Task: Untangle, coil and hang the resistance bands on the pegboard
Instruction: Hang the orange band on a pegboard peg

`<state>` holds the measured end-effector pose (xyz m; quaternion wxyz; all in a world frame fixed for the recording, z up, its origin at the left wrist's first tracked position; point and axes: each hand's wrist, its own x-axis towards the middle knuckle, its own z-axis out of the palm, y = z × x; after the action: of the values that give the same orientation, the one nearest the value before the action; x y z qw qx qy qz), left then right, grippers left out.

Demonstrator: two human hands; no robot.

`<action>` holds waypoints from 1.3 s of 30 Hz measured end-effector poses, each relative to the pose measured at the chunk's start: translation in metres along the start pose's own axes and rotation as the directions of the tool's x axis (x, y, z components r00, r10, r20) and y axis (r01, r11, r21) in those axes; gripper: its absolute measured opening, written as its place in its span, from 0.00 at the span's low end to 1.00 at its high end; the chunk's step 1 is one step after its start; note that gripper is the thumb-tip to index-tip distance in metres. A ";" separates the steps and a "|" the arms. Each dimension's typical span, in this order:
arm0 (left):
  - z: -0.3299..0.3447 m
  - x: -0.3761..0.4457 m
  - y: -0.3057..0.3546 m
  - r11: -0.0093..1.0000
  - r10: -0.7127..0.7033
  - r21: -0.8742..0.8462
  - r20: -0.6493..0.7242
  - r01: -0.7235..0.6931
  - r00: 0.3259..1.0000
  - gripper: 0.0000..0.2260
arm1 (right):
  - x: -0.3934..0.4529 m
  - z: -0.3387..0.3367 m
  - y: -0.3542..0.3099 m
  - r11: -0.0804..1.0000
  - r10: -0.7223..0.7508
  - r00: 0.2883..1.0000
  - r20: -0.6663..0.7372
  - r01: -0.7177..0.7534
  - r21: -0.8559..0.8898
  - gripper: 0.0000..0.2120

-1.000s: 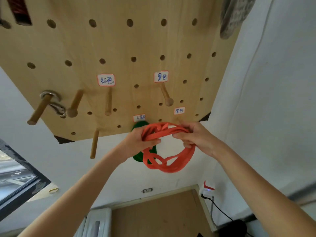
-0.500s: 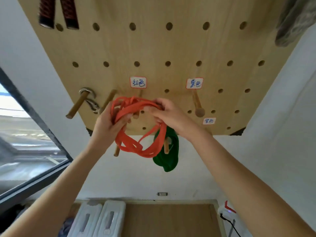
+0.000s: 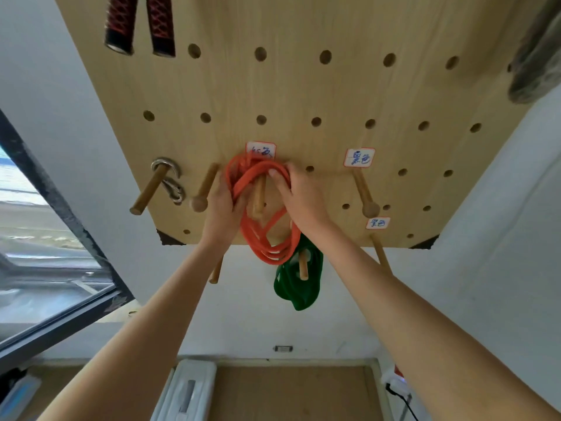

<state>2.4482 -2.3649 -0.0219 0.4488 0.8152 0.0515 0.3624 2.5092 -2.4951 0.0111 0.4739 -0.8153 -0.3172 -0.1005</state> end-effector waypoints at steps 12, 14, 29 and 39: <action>-0.009 -0.032 -0.053 0.956 -0.224 0.216 0.093 0.200 0.970 0.13 | -0.046 0.001 0.028 0.965 0.248 0.969 0.003 -0.246 -0.093 0.13; -0.010 -0.034 -0.053 0.936 -0.207 0.307 0.088 0.172 0.974 0.16 | -0.048 -0.003 0.023 0.955 0.296 0.950 0.097 -0.293 -0.039 0.10; -0.014 -0.043 -0.018 0.975 -0.183 0.141 0.076 0.172 0.980 0.31 | -0.022 -0.041 -0.029 0.924 0.328 0.822 0.465 -0.381 0.021 0.25; -0.003 -0.025 0.018 0.965 -0.160 -0.215 -0.038 0.148 0.986 0.13 | -0.027 -0.017 -0.037 0.994 0.005 0.995 0.104 -0.016 0.108 0.15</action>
<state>2.4236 -2.3833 -0.0207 0.5583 0.7461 0.0881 0.3521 2.4674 -2.5075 0.0338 0.5008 -0.7941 -0.3422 -0.0381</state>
